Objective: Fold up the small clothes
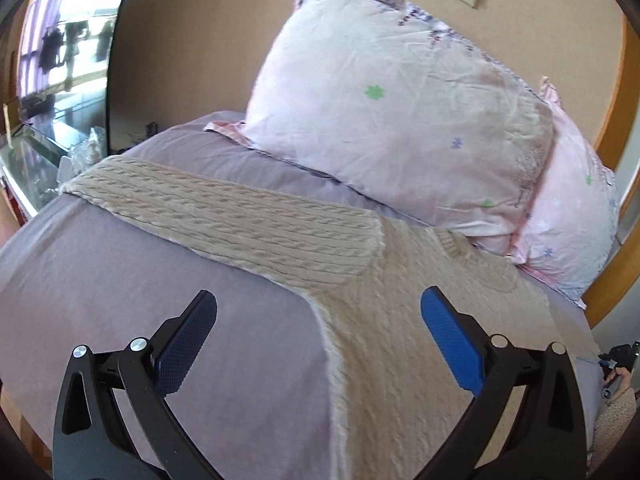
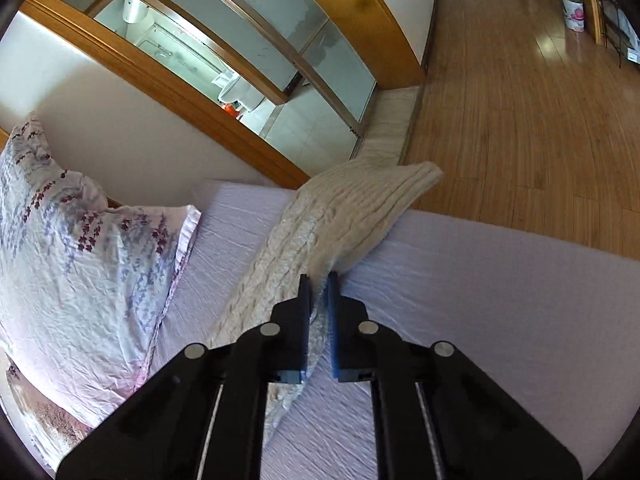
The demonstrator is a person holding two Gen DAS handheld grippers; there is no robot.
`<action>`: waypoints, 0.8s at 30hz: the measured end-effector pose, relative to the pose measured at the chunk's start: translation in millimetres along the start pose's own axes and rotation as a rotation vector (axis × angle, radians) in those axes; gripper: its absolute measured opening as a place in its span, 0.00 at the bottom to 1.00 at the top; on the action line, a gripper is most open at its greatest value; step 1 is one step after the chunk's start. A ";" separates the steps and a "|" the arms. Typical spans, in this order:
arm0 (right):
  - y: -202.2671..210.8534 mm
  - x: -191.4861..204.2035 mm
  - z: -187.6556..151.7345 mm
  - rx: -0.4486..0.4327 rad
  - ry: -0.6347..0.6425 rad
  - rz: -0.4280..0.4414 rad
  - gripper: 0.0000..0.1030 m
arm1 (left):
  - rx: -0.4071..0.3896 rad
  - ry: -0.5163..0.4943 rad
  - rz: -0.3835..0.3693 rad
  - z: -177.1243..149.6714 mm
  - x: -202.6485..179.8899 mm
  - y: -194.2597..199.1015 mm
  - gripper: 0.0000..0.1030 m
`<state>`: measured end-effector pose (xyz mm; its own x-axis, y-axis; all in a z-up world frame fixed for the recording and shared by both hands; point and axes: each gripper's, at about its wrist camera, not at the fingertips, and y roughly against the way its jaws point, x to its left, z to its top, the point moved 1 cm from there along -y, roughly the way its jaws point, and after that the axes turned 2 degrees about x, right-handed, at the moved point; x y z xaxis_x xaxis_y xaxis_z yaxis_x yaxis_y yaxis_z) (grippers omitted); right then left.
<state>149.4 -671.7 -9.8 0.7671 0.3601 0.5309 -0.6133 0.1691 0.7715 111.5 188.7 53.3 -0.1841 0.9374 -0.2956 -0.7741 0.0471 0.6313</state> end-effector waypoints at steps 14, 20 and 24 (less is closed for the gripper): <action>90.5 276.8 -357.5 0.435 1.070 0.746 0.24 | -0.002 0.500 0.085 58.1 147.2 -45.6 0.88; 89.6 272.1 -369.4 0.403 1.085 0.766 0.67 | -0.022 0.652 0.061 65.0 181.0 -66.0 0.79; 93.7 244.8 -316.5 0.339 0.969 0.738 0.69 | -0.055 0.769 0.042 70.2 201.1 -70.5 0.71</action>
<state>220.2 -277.3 81.5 -0.2767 0.8149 0.5093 -0.6463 -0.5500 0.5289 171.6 398.1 -0.3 -0.5675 0.4337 -0.6999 -0.7825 -0.0196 0.6223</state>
